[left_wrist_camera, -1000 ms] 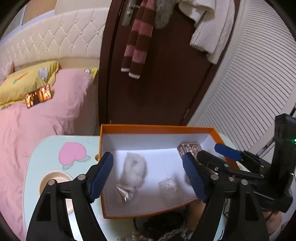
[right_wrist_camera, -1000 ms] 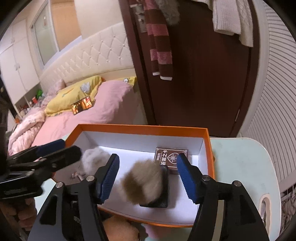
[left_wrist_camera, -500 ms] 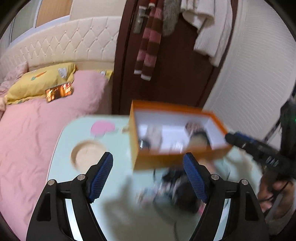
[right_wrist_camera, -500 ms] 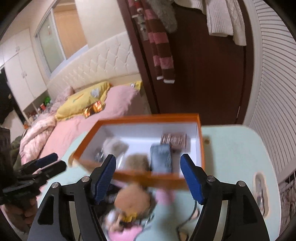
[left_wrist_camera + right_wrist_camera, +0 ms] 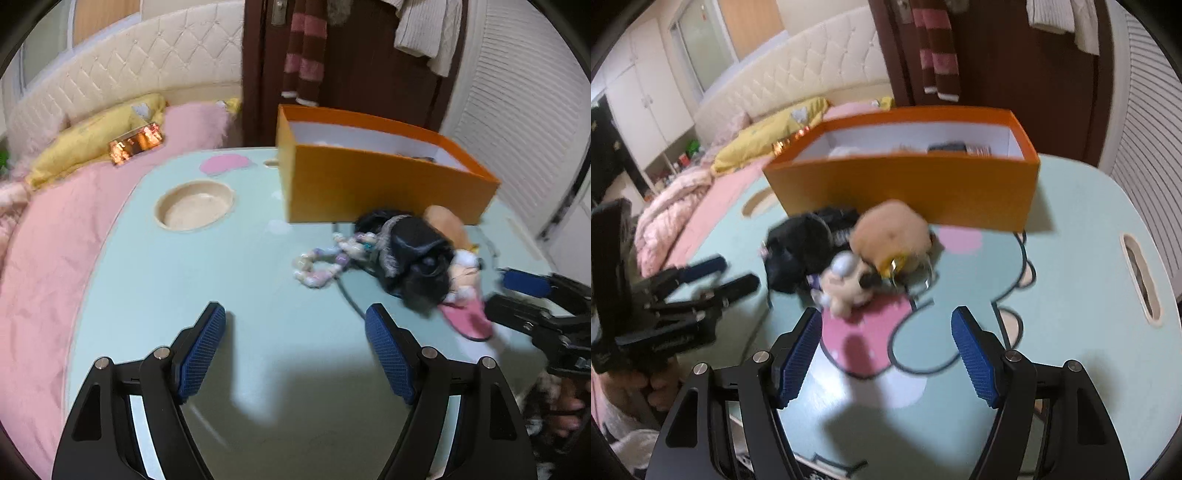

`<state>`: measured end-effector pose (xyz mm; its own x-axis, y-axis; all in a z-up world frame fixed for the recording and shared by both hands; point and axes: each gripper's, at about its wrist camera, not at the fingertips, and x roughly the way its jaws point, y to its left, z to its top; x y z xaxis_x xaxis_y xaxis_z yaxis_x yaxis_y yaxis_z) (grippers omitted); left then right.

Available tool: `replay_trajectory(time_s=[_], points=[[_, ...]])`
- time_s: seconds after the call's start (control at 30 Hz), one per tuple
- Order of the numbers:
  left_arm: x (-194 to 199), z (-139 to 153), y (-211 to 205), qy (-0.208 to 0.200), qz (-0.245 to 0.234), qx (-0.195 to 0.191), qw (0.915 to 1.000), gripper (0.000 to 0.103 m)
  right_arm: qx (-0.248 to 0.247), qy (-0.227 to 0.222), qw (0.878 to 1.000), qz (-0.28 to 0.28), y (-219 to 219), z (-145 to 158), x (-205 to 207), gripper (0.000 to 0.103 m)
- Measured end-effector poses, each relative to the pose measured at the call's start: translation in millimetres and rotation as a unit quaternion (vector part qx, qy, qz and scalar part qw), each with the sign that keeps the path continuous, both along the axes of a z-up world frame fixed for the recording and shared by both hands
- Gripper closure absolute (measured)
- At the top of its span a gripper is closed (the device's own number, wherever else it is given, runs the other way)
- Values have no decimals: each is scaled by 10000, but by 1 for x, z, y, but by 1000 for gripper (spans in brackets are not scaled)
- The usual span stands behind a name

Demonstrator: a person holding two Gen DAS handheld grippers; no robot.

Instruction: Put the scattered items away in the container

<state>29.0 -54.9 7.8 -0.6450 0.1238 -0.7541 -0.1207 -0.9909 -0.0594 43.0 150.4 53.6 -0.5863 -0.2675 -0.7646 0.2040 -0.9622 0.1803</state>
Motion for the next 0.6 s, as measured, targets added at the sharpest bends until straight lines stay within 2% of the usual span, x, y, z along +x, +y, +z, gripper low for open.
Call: replay_trajectory(time_s=[0.07,0.17,0.27,0.37,0.47,0.5,0.6], points=[[0,0,-2,-30,9,79,10000,25,177,7,9998,-25,-2,-3,0,31],[-1,-1,-4,-15,96,50,9999,25,855,215,9960,-157,-9,-7,0,27],[-1,-3,-5,-9,215,-59,9998,25,783,352,9960,-232,-6,-11,1,24],[0,-3,-6,3,276,-77,9996,25,774,408,9958,-284,-3,-11,2,25],[2,-3,-8,11,301,-28,9995,25,677,536,9960,-225,-2,-4,6,53],[3,-3,-9,13,311,-13,9995,25,631,623,9959,-173,-4,0,6,57],[4,-3,-10,24,339,26,9994,25,352,925,9950,131,-13,15,9,58]])
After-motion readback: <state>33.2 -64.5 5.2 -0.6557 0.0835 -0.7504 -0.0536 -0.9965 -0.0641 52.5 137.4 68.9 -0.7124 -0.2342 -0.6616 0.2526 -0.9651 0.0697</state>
